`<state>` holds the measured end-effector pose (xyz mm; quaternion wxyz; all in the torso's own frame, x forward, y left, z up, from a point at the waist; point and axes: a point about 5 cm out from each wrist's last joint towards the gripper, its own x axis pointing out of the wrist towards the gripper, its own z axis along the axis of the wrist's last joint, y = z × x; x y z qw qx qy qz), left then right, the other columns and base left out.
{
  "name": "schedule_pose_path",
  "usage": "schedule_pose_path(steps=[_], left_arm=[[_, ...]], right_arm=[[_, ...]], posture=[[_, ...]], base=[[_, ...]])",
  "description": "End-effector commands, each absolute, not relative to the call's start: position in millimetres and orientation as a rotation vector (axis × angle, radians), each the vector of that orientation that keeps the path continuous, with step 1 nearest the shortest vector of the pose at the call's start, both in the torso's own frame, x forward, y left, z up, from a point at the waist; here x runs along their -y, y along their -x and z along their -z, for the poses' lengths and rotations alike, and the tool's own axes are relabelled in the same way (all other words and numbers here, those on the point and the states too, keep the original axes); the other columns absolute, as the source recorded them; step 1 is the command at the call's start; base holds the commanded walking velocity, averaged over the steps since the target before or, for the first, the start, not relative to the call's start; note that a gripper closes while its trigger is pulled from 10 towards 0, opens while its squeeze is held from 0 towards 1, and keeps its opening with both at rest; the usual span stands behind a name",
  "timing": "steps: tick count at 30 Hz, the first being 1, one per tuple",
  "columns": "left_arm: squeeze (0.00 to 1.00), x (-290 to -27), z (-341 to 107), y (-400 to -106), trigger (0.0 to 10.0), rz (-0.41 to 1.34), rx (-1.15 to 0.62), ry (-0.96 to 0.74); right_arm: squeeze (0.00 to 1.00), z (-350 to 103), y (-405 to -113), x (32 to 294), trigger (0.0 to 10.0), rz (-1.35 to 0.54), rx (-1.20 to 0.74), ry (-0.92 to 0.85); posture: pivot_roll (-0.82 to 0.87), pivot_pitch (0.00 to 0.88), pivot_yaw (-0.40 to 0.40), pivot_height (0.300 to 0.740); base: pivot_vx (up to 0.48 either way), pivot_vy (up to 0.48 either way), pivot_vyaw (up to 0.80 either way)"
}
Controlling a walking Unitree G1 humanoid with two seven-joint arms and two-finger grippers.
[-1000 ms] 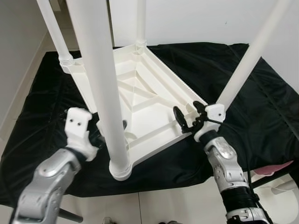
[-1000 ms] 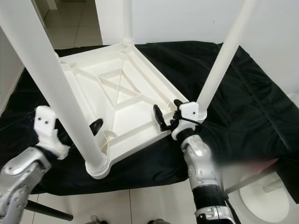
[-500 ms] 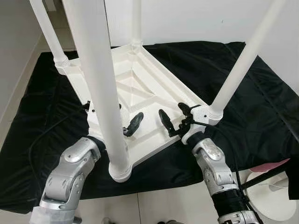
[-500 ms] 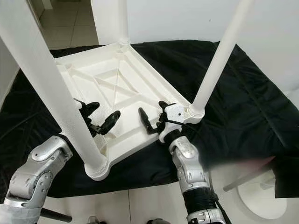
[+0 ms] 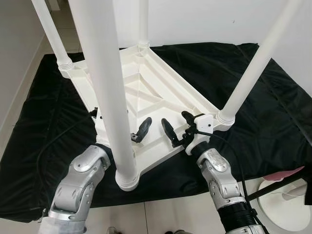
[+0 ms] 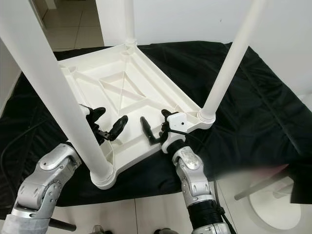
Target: Building children table
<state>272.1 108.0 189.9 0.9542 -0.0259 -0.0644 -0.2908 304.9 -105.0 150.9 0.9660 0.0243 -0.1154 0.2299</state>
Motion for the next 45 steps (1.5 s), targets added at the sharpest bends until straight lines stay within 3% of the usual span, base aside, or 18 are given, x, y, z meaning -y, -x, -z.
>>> schedule_pose_path(steps=[1,30,45], left_arm=[[0.0,-102.4,-184.3,-272.0,10.0,0.619,0.111,0.039],[0.0,-92.8,-185.4,-270.7,10.0,0.652,0.115,0.076],[0.0,-91.4,-183.8,-269.8,10.0,0.671,0.112,0.064]], right_arm=[[0.0,-147.0,-301.7,104.7,10.0,-0.459,0.22,-0.041],[0.0,-145.1,-278.5,108.1,10.0,-0.353,0.218,-0.062],[0.0,-147.3,-267.2,124.8,10.0,-0.248,0.223,-0.051]], posture=[[-0.13,0.124,0.025,0.74],[-0.14,0.113,0.016,0.74],[-0.14,0.101,0.016,0.74]], base=[[0.0,0.0,0.0],[0.0,0.0,0.0],[0.0,0.0,0.0]])
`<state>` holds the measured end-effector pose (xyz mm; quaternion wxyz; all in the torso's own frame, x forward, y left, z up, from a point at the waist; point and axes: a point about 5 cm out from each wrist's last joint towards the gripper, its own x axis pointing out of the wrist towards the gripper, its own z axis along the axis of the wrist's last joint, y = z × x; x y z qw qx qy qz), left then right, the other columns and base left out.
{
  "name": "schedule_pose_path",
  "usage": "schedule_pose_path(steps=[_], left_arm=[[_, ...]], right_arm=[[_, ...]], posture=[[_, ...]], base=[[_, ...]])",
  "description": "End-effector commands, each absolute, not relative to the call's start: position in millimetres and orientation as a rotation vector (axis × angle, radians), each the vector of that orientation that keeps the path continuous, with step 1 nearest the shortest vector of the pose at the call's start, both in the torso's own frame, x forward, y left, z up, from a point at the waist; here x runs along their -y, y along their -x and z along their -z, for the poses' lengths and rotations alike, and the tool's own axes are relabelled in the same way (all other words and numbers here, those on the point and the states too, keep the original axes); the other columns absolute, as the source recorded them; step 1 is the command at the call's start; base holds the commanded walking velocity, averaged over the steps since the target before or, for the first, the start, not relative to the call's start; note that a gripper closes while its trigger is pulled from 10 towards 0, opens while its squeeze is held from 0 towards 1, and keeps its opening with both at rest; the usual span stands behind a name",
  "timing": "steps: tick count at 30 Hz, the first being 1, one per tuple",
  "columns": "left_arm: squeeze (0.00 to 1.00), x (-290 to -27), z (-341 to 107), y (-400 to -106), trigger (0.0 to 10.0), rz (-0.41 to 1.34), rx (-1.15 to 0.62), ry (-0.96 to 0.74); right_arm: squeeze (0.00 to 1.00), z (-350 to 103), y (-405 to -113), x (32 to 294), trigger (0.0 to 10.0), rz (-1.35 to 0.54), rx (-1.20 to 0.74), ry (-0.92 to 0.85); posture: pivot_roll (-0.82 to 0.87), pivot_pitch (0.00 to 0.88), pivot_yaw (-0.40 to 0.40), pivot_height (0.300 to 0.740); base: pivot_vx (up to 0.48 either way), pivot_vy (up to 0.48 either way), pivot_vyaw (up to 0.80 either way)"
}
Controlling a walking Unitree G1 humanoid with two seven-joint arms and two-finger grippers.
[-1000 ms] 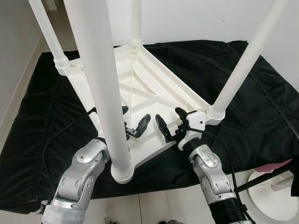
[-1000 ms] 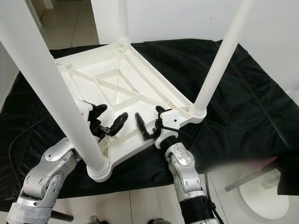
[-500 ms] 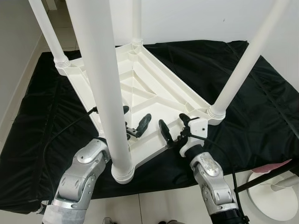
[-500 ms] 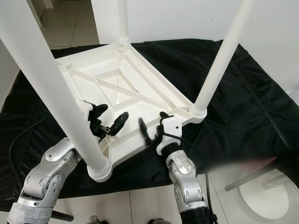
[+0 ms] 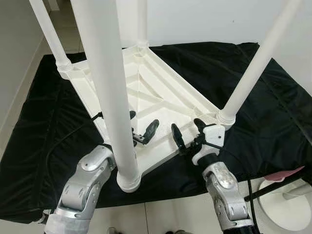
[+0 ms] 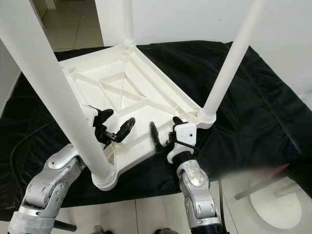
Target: Building children table
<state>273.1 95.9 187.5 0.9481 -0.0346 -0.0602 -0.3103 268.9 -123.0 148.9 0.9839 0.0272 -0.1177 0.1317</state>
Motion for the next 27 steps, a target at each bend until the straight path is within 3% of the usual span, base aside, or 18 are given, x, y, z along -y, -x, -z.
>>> schedule_pose_path(steps=[1,27], left_arm=[[0.0,-91.4,-183.8,-269.8,10.0,0.671,0.112,0.064],[0.0,-95.4,-184.5,-271.7,10.0,0.69,0.124,-0.035]], right_arm=[[0.0,-147.3,-267.2,124.8,10.0,-0.248,0.223,-0.051],[0.0,-134.0,-251.1,138.3,10.0,-0.048,0.116,-0.081]], posture=[[-0.14,0.101,0.016,0.74],[-0.09,0.108,0.021,0.74]], base=[[0.0,0.0,0.0],[0.0,0.0,0.0]])
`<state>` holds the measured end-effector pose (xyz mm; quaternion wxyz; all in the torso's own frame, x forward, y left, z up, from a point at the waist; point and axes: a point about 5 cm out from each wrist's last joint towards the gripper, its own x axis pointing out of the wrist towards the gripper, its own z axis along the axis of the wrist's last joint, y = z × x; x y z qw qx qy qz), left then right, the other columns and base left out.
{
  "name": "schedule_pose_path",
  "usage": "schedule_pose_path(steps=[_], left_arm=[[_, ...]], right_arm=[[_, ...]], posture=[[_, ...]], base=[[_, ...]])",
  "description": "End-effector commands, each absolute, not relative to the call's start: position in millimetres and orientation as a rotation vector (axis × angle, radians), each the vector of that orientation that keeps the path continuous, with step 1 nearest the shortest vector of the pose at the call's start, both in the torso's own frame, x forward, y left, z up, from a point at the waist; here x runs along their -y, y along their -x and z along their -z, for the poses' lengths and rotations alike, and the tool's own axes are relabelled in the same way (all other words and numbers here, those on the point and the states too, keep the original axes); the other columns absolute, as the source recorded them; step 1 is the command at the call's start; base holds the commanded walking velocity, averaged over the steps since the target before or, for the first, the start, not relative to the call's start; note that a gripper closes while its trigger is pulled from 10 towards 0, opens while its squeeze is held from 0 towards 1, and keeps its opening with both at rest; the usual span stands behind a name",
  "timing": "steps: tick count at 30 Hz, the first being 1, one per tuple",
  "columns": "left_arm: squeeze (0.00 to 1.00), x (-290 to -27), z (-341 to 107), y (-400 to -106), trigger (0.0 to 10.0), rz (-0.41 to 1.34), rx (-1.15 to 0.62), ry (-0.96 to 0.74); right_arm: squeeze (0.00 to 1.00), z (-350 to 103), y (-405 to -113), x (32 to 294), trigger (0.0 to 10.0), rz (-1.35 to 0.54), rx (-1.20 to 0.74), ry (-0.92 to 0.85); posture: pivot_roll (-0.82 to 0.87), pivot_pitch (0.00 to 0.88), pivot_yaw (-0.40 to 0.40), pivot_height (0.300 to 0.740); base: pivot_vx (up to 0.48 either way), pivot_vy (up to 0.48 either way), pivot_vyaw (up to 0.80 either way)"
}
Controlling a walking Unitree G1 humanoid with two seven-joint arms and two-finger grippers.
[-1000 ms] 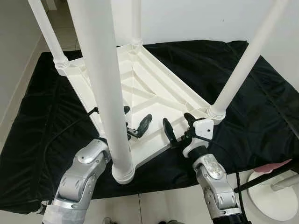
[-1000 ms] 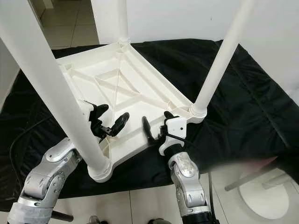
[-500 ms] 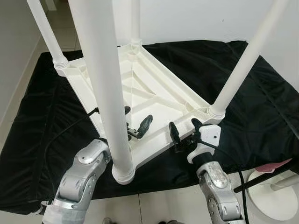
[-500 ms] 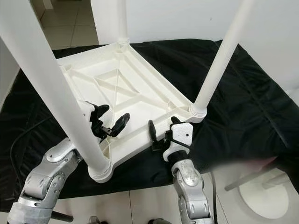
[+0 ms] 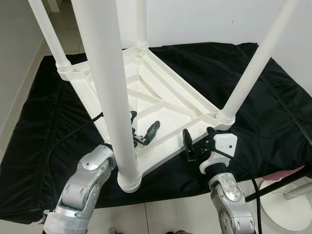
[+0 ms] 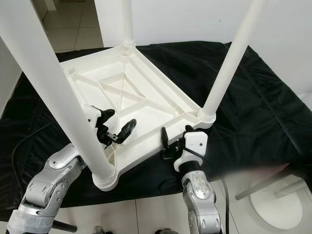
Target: Building children table
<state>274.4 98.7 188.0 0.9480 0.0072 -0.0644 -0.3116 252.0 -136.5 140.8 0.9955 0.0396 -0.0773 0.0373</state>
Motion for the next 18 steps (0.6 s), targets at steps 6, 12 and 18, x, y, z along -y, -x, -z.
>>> schedule_pose_path(steps=[6,12,18], left_arm=[[0.0,-96.1,-185.2,-269.2,10.0,0.698,0.13,-0.038],[0.0,-95.1,-183.5,-263.4,10.0,0.742,0.121,-0.064],[0.0,-92.4,-181.1,-257.9,10.0,0.766,0.11,-0.079]], right_arm=[[0.0,-127.3,-252.7,143.8,10.0,0.028,0.077,-0.11],[0.0,-117.0,-263.7,150.2,10.0,0.114,0.021,-0.17],[0.0,-113.2,-278.3,149.3,10.0,0.149,-0.03,-0.193]], posture=[[-0.07,0.098,0.002,0.74],[-0.05,0.093,0.004,0.74],[-0.03,0.086,0.001,0.74]], base=[[0.0,0.0,0.0],[0.0,0.0,0.0],[0.0,0.0,0.0]])
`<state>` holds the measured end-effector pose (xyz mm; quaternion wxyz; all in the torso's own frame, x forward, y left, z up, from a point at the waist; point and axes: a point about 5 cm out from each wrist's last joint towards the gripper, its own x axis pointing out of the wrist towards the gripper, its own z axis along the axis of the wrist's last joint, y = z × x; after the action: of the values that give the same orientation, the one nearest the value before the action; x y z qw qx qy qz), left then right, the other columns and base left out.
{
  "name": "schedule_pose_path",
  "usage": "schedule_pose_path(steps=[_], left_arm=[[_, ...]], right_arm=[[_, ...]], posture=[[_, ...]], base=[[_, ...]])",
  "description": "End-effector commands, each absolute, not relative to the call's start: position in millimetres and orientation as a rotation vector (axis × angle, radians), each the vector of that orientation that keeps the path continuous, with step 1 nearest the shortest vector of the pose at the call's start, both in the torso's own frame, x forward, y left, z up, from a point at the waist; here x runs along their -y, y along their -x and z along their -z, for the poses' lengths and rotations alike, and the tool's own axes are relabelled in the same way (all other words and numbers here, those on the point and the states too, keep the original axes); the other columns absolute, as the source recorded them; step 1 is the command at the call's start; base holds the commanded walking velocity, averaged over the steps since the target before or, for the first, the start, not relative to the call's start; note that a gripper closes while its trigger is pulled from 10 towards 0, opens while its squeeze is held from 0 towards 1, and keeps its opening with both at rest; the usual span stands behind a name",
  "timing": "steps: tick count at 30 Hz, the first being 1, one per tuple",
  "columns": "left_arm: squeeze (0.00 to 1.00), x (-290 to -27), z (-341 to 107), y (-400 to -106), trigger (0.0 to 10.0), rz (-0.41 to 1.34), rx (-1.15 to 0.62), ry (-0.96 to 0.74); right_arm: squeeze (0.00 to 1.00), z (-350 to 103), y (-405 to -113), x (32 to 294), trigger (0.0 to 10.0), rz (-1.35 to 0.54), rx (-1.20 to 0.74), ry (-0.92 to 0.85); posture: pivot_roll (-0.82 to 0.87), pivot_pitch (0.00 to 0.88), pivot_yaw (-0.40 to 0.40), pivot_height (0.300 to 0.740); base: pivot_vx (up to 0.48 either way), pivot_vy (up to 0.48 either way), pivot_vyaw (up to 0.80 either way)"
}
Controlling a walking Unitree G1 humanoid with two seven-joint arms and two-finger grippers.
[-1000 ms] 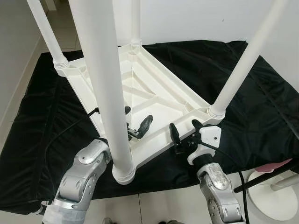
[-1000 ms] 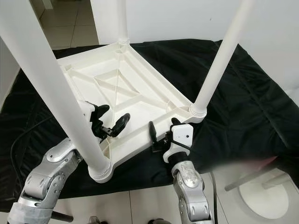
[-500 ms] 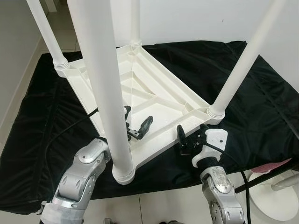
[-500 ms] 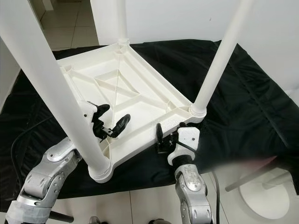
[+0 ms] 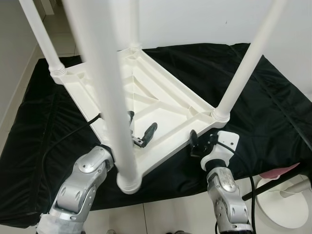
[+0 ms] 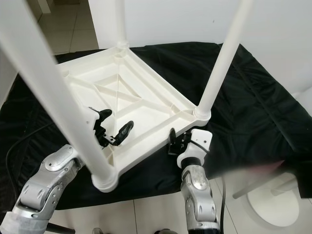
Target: Building children table
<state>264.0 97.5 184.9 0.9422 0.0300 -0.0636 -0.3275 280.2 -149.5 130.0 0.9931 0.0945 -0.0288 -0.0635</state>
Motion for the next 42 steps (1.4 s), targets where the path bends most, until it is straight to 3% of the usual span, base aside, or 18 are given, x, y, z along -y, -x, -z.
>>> schedule_pose_path(steps=[1,21,25,30,35,42], left_arm=[[0.0,-91.0,-179.9,-256.7,10.0,0.768,0.108,-0.081],[0.0,-68.2,-176.1,-247.5,10.0,0.774,0.103,-0.058],[0.0,-64.7,-177.8,-248.4,10.0,0.778,0.107,-0.055],[0.0,-55.5,-186.1,-249.7,10.0,0.802,0.134,-0.05],[0.0,-54.3,-186.0,-249.6,10.0,0.807,0.134,-0.056],[0.0,-52.5,-184.0,-250.6,10.0,0.799,0.129,-0.079]], right_arm=[[0.0,-112.2,-283.8,147.1,10.0,0.135,-0.047,-0.196],[0.0,-111.0,-335.8,150.4,10.0,0.056,-0.135,-0.177],[0.0,-112.1,-342.1,146.1,10.0,0.009,-0.141,-0.165],[0.0,-118.5,-362.3,117.4,10.0,-0.194,-0.149,-0.108],[0.0,-120.8,-366.6,117.5,10.0,-0.172,-0.136,-0.089],[0.0,-126.1,-369.7,142.4,10.0,-0.017,-0.055,-0.071]], posture=[[-0.03,0.083,-0.001,0.74],[-0.01,0.071,-0.003,0.74],[-0.01,0.071,0.0,0.74],[-0.01,0.068,0.02,0.74],[-0.01,0.068,0.022,0.74],[0.0,0.073,0.02,0.74]], base=[[0.0,0.0,0.0],[0.0,0.0,0.0],[0.0,0.0,0.0],[0.0,0.0,0.0],[0.0,0.0,0.0],[0.0,0.0,0.0]])
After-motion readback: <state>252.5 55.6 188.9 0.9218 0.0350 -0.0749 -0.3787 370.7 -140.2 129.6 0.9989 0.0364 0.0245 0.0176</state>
